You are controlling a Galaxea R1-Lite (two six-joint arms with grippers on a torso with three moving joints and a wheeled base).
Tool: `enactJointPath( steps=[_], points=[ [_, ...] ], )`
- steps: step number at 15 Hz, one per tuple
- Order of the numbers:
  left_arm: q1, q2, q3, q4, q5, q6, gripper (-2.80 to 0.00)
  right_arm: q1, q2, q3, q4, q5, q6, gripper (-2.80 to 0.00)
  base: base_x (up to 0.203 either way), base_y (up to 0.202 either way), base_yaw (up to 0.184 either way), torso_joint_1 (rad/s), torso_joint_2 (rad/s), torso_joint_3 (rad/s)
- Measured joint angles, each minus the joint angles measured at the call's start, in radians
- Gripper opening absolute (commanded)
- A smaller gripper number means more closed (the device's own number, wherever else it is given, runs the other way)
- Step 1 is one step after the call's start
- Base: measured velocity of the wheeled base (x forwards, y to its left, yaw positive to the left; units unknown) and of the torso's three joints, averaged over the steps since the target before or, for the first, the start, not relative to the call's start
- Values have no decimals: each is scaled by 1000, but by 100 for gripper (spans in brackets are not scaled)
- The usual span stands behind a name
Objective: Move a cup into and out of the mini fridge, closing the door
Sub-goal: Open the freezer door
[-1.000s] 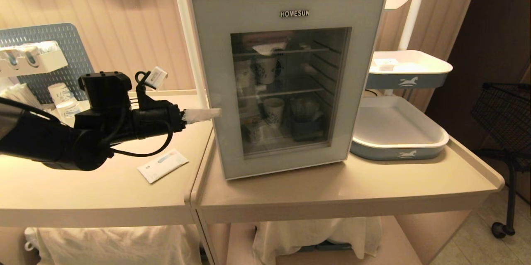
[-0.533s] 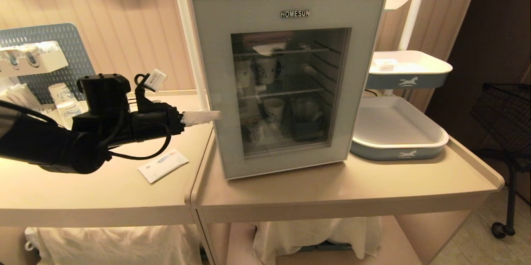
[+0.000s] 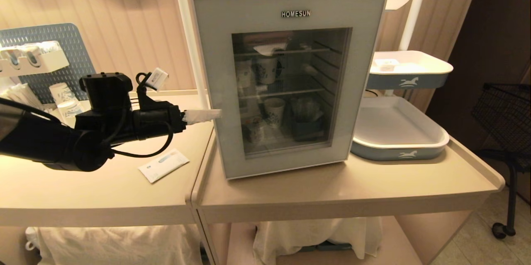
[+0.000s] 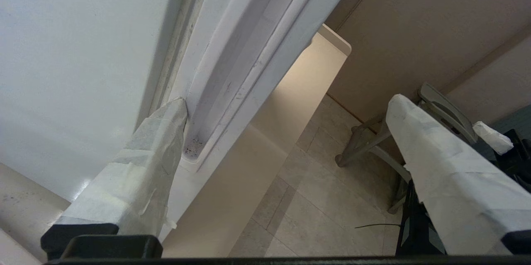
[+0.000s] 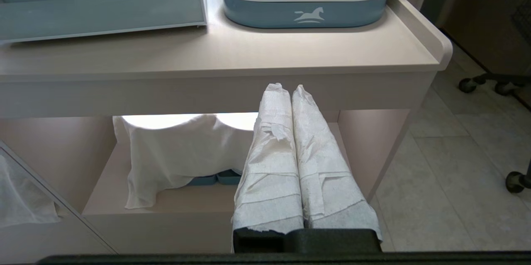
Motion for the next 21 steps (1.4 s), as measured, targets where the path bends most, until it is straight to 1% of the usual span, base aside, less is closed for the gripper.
enactJointPath(
  steps=[6,14,16,17,18,21],
  points=[
    [-4,-6,5,-1,0,-1,0,0,0,0,0,0,-1,-280,0,0,0,0,0,0],
    [-42,41,-22,-10,8,11,0,0,0,0,0,0,-1,-280,0,0,0,0,0,0],
    [-48,52,-15,-46,11,5,0,0,0,0,0,0,-2,-280,0,0,0,0,0,0],
    [-50,56,-11,-53,9,1,0,-1,0,0,0,0,-2,-280,0,0,0,0,0,0],
    [-50,58,-6,-51,-7,-9,0,2,0,0,0,0,-2,-280,0,0,0,0,0,0],
    [-47,52,1,-58,-7,-38,0,1,0,0,0,0,-2,-280,0,0,0,0,0,0]
  ],
)
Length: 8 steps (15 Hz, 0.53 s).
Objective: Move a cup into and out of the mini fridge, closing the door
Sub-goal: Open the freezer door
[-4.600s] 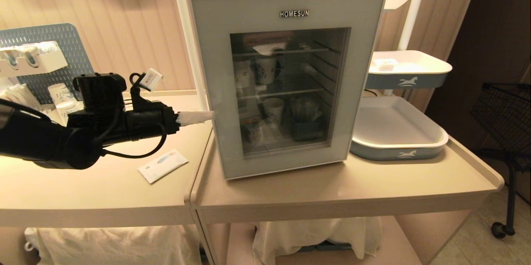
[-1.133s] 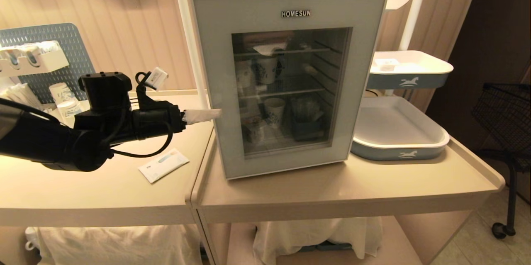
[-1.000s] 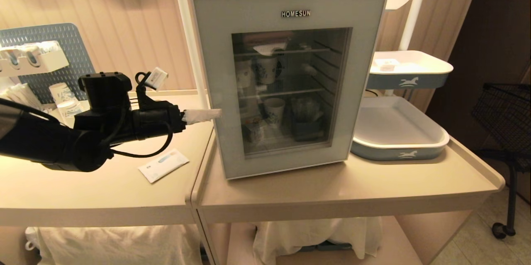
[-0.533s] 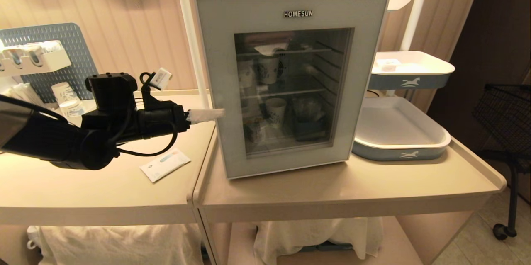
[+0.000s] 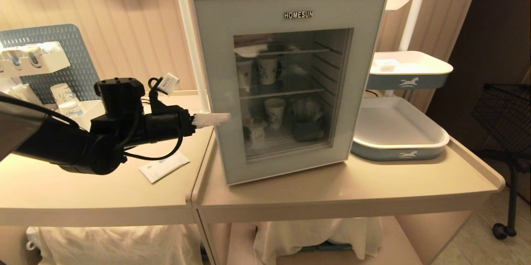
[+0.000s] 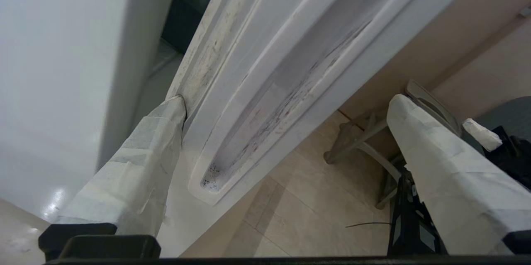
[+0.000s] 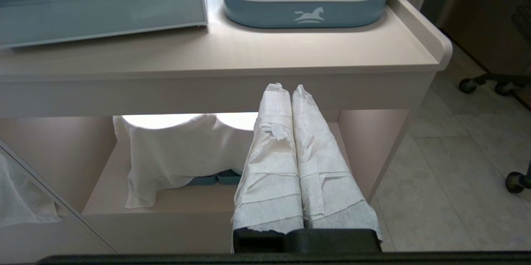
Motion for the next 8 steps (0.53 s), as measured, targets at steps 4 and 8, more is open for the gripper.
enactJointPath(
  steps=[4,8],
  points=[
    [-5,-15,37,-17,1,2,0,-1,0,0,1,0,0,-280,0,0,0,0,0,0],
    [-6,-53,135,-95,0,4,0,-1,0,0,1,0,0,-280,0,0,0,0,0,0]
  ],
)
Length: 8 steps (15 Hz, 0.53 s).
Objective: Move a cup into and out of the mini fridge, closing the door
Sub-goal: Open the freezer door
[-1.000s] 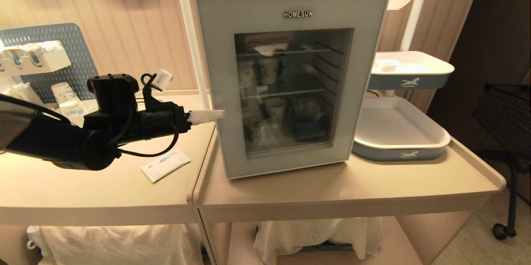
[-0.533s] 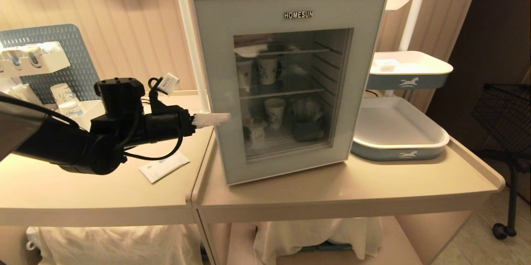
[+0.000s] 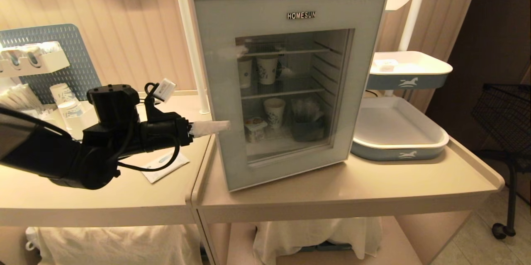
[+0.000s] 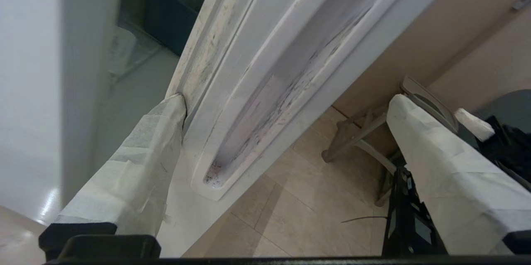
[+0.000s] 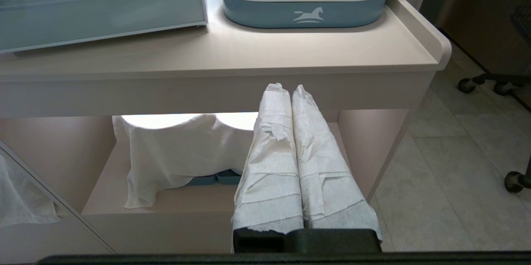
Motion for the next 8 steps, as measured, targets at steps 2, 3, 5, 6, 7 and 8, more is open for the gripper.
enactJointPath(
  steps=[2,3,5,6,7,8],
  points=[
    [3,-41,67,-20,0,3,0,0,0,0,0,0,0,-280,0,0,0,0,0,0],
    [5,-65,97,-19,-1,2,0,0,0,0,0,0,0,-280,0,0,0,0,0,0],
    [19,-107,136,-16,0,3,0,0,0,0,0,0,0,-280,0,0,0,0,0,0],
    [35,-120,145,-11,1,3,0,0,0,0,0,0,0,-280,0,0,0,0,0,0],
    [51,-129,154,-6,2,3,0,0,0,0,0,0,0,-280,0,0,0,0,0,0],
    [69,-133,163,-6,3,4,0,0,0,0,0,0,0,-280,0,0,0,0,0,0]
  ],
)
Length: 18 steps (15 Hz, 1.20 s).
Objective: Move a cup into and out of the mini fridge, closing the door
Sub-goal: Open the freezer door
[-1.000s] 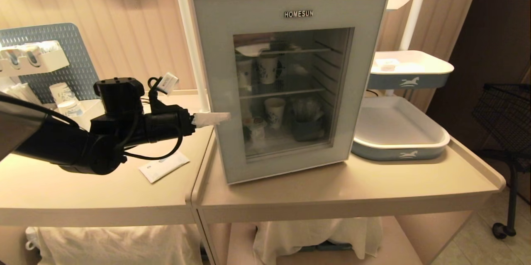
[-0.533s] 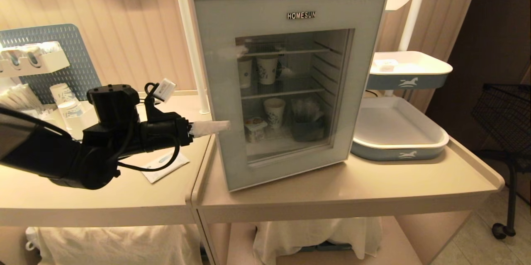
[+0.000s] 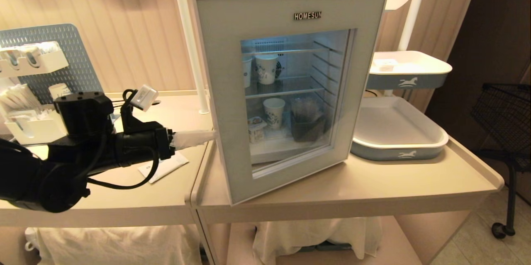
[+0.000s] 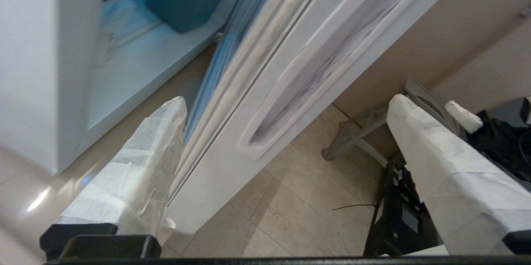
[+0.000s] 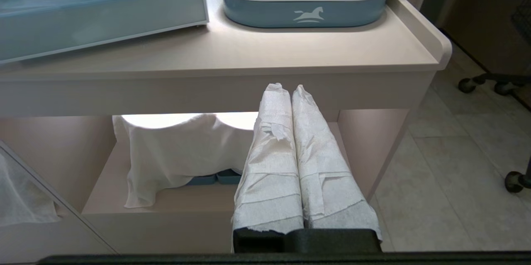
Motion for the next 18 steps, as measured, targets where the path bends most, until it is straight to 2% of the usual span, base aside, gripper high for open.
enactJointPath(
  steps=[6,10,13,14,15,18],
  points=[
    [60,38,4,-10,0,25,0,0,0,0,0,0,0,-280,0,0,0,0,0,0],
    [63,104,-90,3,4,-1,0,0,0,0,0,0,0,-280,0,0,0,0,0,0],
    [58,142,-161,77,4,-19,0,0,0,0,0,0,0,-280,0,0,0,0,0,0],
    [57,150,-174,96,5,-19,-218,0,0,0,0,0,0,-280,0,0,0,0,0,0],
    [57,159,-182,97,6,-19,-280,0,0,0,0,0,0,-280,0,0,0,0,0,0],
    [50,179,-201,104,6,-19,-280,0,0,0,0,-1,0,-280,0,0,0,0,0,0]
  ],
)
